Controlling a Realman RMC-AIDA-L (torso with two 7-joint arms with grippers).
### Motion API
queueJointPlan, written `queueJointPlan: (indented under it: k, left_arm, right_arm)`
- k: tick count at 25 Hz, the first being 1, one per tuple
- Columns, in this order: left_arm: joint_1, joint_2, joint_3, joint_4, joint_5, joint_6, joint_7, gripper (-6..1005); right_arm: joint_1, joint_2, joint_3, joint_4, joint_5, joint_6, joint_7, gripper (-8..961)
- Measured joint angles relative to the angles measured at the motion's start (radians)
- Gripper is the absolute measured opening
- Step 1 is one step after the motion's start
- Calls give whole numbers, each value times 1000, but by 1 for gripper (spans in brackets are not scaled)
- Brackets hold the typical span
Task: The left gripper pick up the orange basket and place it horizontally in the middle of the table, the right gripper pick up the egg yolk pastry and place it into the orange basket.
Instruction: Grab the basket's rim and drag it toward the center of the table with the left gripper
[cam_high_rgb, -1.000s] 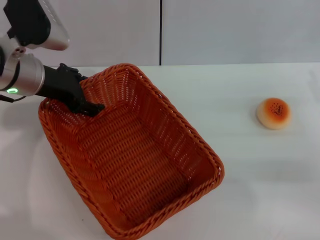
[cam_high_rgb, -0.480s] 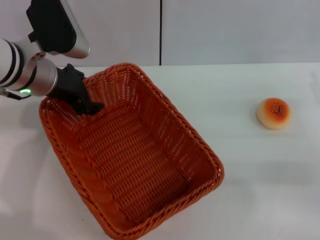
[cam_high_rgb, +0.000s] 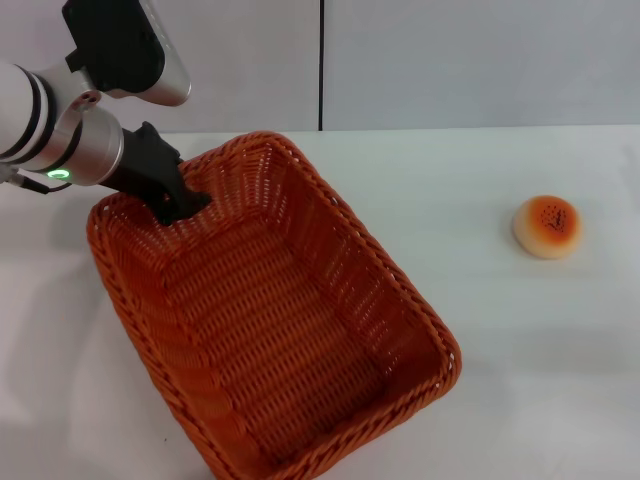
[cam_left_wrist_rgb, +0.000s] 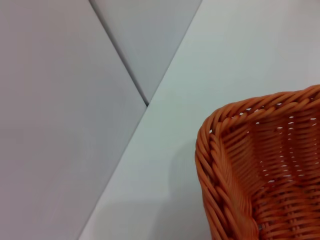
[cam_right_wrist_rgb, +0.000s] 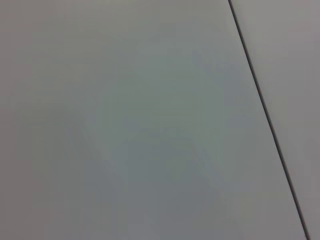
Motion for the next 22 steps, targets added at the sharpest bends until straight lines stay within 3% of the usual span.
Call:
queueJointPlan:
  k: [3,12,22]
  left_arm:
    - [-2,1,-7,-1,17,11,-38,286]
    - [-2,3,-80,1,-24,11,-192,249]
    - [-34,-1,-35,-36,132,-9,-519,224]
  right_arm:
    - [-7,0,4,-5,0,-12,0,685]
    - [-26,-3,39,-28,0,-70,6,685]
    - [-46,-4,41,-40,1,-101,10,685]
